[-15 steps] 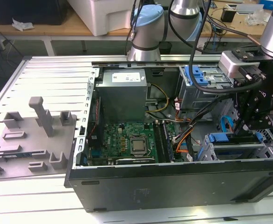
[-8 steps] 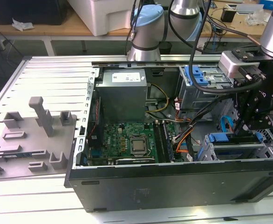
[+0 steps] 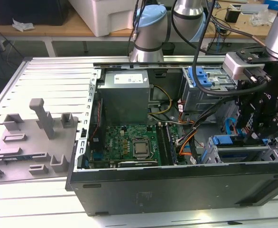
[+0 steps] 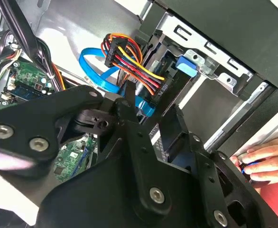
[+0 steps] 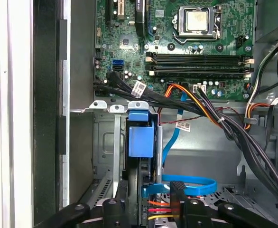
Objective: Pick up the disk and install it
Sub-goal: 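Insert the second disk wire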
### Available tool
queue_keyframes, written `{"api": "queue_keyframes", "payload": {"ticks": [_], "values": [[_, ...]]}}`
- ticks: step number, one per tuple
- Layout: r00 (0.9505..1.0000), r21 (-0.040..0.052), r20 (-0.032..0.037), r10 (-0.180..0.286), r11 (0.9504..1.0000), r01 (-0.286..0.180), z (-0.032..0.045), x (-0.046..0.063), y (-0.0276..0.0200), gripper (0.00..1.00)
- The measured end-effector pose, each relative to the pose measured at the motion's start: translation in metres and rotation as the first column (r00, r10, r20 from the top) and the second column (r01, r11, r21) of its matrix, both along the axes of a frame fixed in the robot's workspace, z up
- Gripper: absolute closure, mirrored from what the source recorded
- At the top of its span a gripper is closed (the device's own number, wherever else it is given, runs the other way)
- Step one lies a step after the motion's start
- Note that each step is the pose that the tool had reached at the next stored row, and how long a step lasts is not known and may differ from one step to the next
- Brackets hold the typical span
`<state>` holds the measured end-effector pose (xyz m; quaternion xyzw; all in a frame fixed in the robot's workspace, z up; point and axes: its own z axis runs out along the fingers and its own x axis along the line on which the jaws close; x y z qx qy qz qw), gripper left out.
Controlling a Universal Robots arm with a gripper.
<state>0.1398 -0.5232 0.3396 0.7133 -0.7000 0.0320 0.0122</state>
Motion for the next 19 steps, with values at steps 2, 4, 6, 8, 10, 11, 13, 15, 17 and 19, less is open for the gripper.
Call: {"api": "queue_keyframes", "payload": {"ticks": [2,4,6,8,10,11,13,15,17,19], "values": [[1.0,-0.0001,0.0,0.0,1.0,0.0,0.0025,0.0,0.0,0.52],[1.0,-0.0003,0.0,0.0,1.0,0.0,0.0084,0.0,0.0,0.52],[1.0,-0.0007,0.0,0.0,1.0,0.0,0.0138,0.0,0.0001,0.52],[1.0,-0.001,0.0,0.0,1.0,0.0,0.0192,0.0,0.0001,0.52],[1.0,-0.0016,0.0,0.0,1.0,0.0,0.0252,0.0,0.0002,0.52],[1.0,-0.0016,0.0,0.0,1.0,0.0,0.0273,0.0,0.0002,0.52],[1.0,-0.0021,0.0001,0.0,1.0,0.0,0.0353,-0.001,0.0001,0.52],[1.0,-0.0024,0.0007,0.0,1.0,0.0,0.0401,-0.002,0.0001,0.52],[1.0,-0.0021,0.0024,0.0,1.0,0.0,0.0412,-0.005,0.0002,0.52],[1.0,-0.0023,0.0041,0.0,1.0,0.0,0.0422,-0.007,0.0002,0.52]]}}
